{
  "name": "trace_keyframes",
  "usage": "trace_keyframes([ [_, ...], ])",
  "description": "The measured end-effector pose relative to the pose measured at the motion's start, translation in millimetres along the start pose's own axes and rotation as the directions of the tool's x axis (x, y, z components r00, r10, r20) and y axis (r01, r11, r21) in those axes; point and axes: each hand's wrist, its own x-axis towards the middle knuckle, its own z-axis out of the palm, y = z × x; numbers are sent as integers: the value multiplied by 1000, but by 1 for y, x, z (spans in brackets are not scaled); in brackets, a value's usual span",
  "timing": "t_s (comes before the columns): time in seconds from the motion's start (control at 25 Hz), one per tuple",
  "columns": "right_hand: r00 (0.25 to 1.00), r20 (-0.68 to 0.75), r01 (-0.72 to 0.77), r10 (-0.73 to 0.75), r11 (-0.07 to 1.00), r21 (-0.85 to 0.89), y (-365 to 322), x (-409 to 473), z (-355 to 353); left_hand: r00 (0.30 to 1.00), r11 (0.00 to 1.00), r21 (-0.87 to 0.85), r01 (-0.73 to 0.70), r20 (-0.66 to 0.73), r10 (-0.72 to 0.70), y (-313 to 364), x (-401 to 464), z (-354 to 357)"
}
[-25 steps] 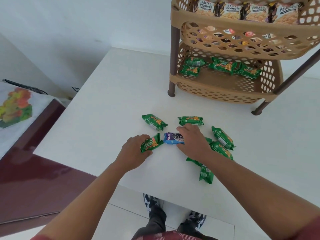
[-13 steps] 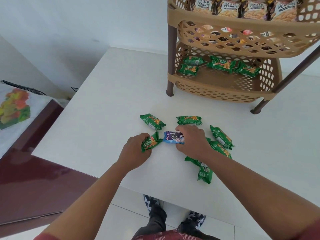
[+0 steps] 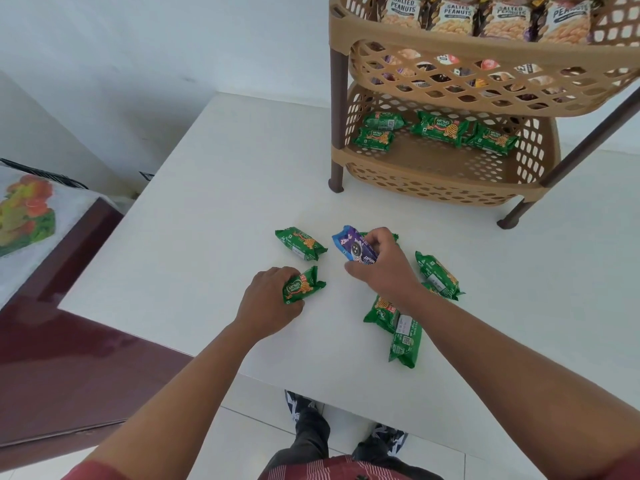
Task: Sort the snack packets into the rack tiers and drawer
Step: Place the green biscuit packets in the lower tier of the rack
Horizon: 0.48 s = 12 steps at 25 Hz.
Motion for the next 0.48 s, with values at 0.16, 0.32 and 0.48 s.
trace_keyframes([
  [0.16, 994, -1, -106, 110, 961, 254, -11, 3, -9, 1000, 996, -89, 11, 14, -10, 6, 3, -3],
  [0.32, 977, -19, -177, 210, 866, 467, -18, 8, -27, 1000, 965, -263, -23, 4, 25, 30, 14, -28],
  [0.48, 971, -137, -84, 198, 812, 577, -30, 20, -64, 985, 950, -260, -174, -53, 166, 77, 42, -66],
])
